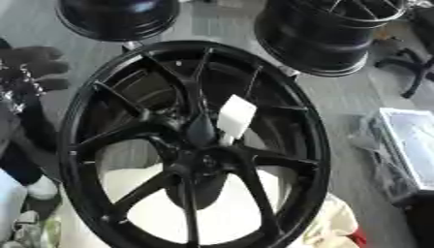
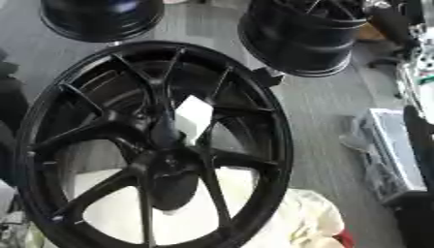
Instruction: Pull the pin out of the wheel hub.
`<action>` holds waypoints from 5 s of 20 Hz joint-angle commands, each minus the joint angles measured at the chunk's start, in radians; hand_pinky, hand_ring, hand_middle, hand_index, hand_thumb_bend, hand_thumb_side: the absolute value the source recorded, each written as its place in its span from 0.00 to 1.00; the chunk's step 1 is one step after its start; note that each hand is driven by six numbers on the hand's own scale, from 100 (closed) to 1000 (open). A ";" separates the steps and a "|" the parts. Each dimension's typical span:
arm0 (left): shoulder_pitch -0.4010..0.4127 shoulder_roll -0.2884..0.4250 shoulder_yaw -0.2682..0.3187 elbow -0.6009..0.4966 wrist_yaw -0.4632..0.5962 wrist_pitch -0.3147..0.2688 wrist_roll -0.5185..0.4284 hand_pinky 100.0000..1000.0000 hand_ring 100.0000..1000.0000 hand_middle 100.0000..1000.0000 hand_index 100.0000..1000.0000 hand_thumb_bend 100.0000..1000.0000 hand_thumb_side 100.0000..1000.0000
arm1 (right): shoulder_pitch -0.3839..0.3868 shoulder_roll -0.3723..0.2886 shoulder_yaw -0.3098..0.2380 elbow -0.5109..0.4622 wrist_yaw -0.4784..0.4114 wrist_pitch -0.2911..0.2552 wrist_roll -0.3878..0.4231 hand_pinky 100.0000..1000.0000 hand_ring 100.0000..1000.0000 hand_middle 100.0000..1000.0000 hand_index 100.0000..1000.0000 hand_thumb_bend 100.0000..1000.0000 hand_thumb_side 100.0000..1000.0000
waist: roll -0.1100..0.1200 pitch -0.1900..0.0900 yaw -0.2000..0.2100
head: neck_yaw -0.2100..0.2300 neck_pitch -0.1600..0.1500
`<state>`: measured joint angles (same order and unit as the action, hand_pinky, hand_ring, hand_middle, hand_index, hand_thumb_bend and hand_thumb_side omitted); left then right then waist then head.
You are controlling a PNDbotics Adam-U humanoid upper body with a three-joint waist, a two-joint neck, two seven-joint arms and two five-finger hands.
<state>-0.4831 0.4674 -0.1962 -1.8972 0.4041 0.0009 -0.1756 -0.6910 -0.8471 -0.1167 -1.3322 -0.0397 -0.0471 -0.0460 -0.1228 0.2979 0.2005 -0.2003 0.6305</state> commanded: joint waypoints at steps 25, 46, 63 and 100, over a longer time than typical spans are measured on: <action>-0.011 0.056 -0.022 -0.008 -0.018 0.011 -0.030 0.80 0.82 0.75 0.73 0.16 0.76 | -0.345 -0.160 0.376 0.002 0.230 -0.343 0.854 0.89 0.87 0.79 0.85 0.20 0.43 | -0.032 -0.015 0.008 | -0.019 -0.010; -0.011 0.054 -0.030 -0.005 -0.020 0.015 -0.038 0.80 0.82 0.76 0.73 0.16 0.76 | -0.462 -0.039 0.561 0.030 0.252 -0.409 0.953 0.88 0.86 0.79 0.85 0.38 0.40 | -0.034 -0.019 0.012 | -0.010 -0.005; -0.002 0.058 -0.036 0.003 -0.025 0.018 -0.044 0.80 0.83 0.76 0.73 0.15 0.77 | -0.398 -0.125 0.622 -0.197 0.216 -0.451 0.953 0.89 0.87 0.80 0.85 0.44 0.43 | -0.039 -0.032 0.005 | 0.015 0.002; 0.008 0.045 -0.040 0.013 -0.013 0.022 -0.044 0.80 0.84 0.77 0.73 0.15 0.76 | -0.422 -0.029 0.719 -0.178 0.191 -0.372 0.953 0.86 0.78 0.73 0.82 0.42 0.35 | -0.028 -0.069 0.004 | 0.003 0.060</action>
<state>-0.4581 0.5013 -0.2380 -1.8670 0.3862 0.0236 -0.2205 -1.0961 -0.8611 0.6104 -1.5156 0.1504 -0.3466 0.8332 -0.1626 0.2433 0.2052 -0.1953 0.6855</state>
